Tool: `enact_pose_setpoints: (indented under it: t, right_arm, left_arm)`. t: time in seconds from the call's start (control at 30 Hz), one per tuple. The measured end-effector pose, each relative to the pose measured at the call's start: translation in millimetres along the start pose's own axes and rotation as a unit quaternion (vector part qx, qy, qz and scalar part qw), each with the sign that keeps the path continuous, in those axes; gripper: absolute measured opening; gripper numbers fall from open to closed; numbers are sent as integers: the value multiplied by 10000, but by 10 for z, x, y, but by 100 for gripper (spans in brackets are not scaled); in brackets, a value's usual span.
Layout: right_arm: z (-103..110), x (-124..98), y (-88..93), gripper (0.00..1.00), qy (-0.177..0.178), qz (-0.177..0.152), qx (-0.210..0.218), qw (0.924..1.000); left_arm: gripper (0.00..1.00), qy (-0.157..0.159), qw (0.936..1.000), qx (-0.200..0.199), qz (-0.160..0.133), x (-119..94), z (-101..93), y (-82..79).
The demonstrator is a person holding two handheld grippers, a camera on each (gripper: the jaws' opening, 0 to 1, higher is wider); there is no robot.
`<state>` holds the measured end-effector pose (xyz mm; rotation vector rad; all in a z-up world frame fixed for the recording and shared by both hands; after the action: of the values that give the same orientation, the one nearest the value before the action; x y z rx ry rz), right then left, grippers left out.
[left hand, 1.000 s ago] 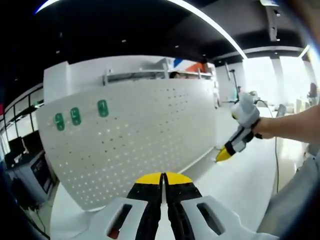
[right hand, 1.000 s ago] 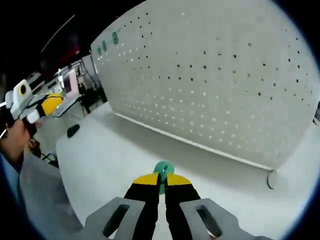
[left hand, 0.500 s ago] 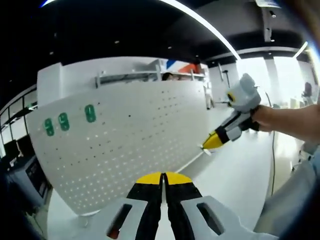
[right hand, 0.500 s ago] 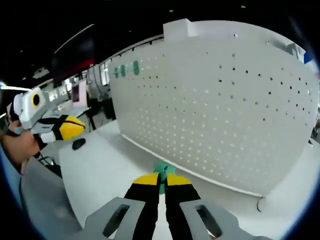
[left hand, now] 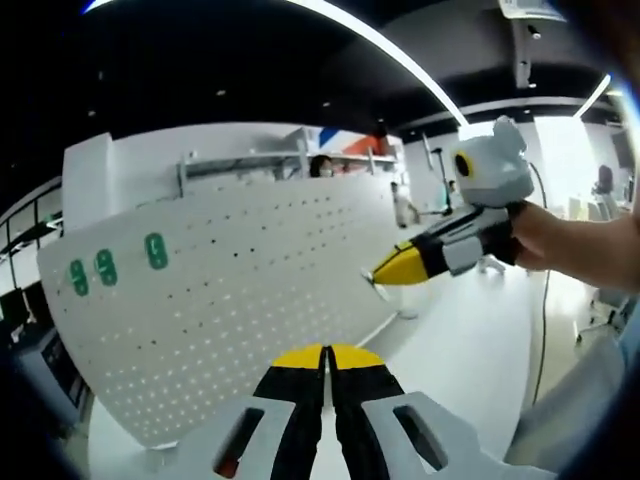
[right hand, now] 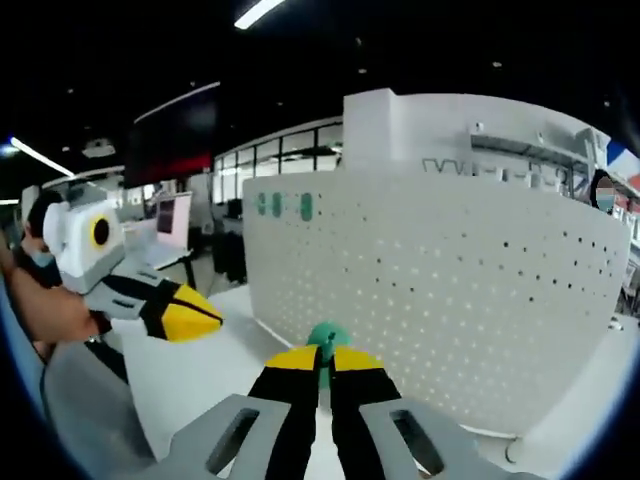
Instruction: Insert the hook assembly into the mounting plate slot until the hook locks in place.
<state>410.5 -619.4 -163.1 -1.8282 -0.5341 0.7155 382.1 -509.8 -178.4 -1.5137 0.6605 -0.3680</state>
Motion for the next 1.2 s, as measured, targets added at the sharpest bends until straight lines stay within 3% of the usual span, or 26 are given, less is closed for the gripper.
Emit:
enact_pose_setpoints:
  t: [0.2, 0.5, 0.9, 1.2]
  right_arm:
    - [126, -14, -176, 1, -37, -267, -110, 9996]
    - [229, -13, -279, 1, -124, -404, -250, 9988]
    - [262, -16, -325, 1, -104, -497, -320, 9982]
    - [269, -30, -357, 1, -97, -559, -330, 9978]
  left_arm:
    - [2, 261, 9996, 28, -39, 64, -159, -92]
    - [5, 524, 9985, -137, -51, 109, -249, -161]
    - [6, 893, 9892, -1158, -130, 157, -303, -229]
    - [5, 1022, 9819, -1588, -144, 170, -306, -243]
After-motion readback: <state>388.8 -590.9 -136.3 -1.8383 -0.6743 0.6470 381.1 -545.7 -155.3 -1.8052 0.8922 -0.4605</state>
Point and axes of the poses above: the point that each gripper's makers call its tool centre point, and the gripper's own axes: x roughly forward along the fingers, z roughly to its left, y roughly out of its underside, the point moved 3 cm from there along -x, roughly backward along the fingers, and after that the axes turned 13 degrees about -x, right-handed, at the moved point
